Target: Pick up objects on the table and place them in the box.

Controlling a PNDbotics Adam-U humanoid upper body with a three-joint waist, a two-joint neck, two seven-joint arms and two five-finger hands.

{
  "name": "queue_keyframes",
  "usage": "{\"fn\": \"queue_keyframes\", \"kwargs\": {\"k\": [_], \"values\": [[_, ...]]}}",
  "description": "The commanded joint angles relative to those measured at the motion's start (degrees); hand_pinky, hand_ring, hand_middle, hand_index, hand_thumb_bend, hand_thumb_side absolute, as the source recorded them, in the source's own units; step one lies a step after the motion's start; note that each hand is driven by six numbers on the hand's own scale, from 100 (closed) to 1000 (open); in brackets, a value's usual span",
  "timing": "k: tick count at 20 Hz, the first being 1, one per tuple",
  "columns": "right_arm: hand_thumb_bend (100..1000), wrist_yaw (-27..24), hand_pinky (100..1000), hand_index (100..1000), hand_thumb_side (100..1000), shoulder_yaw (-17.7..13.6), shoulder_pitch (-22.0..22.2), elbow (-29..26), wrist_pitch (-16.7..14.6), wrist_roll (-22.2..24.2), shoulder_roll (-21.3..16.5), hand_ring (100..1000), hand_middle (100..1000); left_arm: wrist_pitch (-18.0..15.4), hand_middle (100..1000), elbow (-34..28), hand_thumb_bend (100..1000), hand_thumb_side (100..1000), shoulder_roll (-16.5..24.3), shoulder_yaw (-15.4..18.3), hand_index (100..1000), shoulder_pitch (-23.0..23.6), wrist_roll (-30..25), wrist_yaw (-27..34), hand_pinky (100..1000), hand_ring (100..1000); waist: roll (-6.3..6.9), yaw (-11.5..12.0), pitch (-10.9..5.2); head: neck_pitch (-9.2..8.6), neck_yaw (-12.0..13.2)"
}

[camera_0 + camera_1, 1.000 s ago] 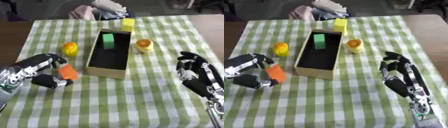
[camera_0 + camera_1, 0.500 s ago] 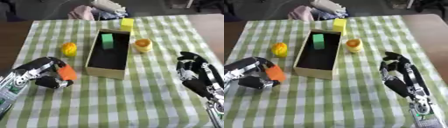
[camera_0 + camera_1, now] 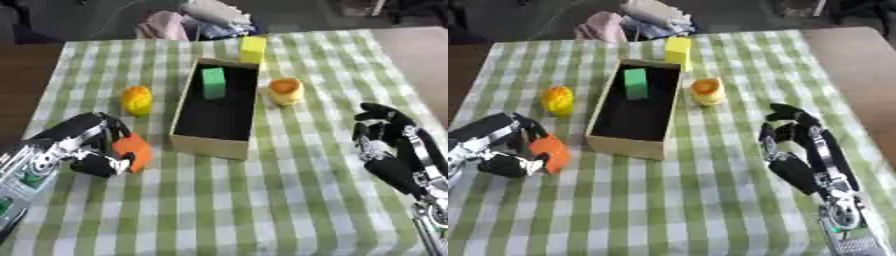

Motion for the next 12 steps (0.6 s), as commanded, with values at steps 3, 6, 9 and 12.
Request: {"fn": "queue_keyframes", "kwargs": {"k": [3,6,9,12], "values": [[100,-0.1,598,830,417,-0.3,-0.3,-0.6,-0.2,-0.1,-0.6,560,676,0.7,515,-4.8,125,189,2.9,2.5,683,-0.8,1.9,1.1,536,468,0.88,0.0,-1.4,0.27,-0.3],[100,-0.1,598,830,416,-0.3,-0.2,-0.6,-0.2,-0.2,-0.6,560,676,1.3,511,-6.8,128,170,3.9,3.6,681,-1.7,2.7,1.7,534,464,0.88,0.1,-1.45,0.27,-0.4],[100,-0.1,598,830,416,-0.2,-0.2,-0.6,-0.2,-0.1,-0.6,560,676,1.5,513,-8.2,137,162,4.8,4.1,682,-3.5,3.2,2.1,537,465,0.86,0.0,-1.51,0.27,-0.5],[100,-0.2,598,830,416,-0.1,-0.1,-0.6,-0.2,-0.1,-0.6,560,676,1.4,515,-8.8,151,149,5.6,3.6,684,-6.4,2.9,2.2,541,467,0.83,-0.1,-1.59,0.27,-0.4]]}}
